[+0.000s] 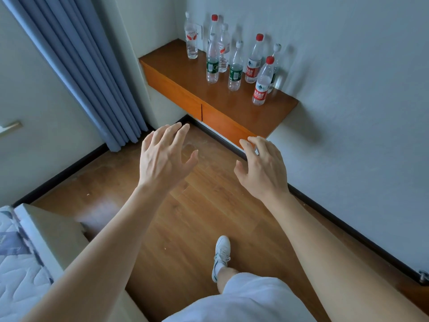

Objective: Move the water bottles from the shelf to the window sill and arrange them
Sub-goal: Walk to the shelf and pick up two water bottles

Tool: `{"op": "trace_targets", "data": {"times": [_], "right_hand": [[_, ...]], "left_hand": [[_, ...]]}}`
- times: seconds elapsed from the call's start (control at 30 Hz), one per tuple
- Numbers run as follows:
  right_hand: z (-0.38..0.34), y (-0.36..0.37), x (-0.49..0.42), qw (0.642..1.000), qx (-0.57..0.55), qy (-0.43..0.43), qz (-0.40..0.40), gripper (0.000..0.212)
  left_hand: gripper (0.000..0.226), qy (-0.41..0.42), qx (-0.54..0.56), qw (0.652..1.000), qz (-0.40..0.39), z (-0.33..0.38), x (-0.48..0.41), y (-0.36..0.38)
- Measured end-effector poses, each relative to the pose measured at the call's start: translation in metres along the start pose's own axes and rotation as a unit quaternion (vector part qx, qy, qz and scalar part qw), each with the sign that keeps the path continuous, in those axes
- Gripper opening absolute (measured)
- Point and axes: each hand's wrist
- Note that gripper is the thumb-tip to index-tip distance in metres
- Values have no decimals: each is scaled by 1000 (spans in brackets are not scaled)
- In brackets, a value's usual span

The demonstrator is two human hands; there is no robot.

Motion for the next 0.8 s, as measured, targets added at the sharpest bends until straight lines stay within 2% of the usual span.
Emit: {"op": "trace_targets", "data": {"times": [0.37,0.57,0.8], "right_hand": [[67,8,-168,1000,-7,-11,-7,53],[85,21,-221,1000,-11,-5,-20,55],[109,38,-272,999,-10,27,-29,56]], "left_hand": [[59,-15,5,1000,-23,1,-177,27],[61,-14,28,999,-21,1,-232,40],[62,2,36,998,-61,-9,-300,68]]}}
Point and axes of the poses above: each hand's wrist, its own x-axis away from the middle knuckle, its own y-axis out of the palm, z = x × y, and after that the axes turned 13 degrees about -z, right-handed
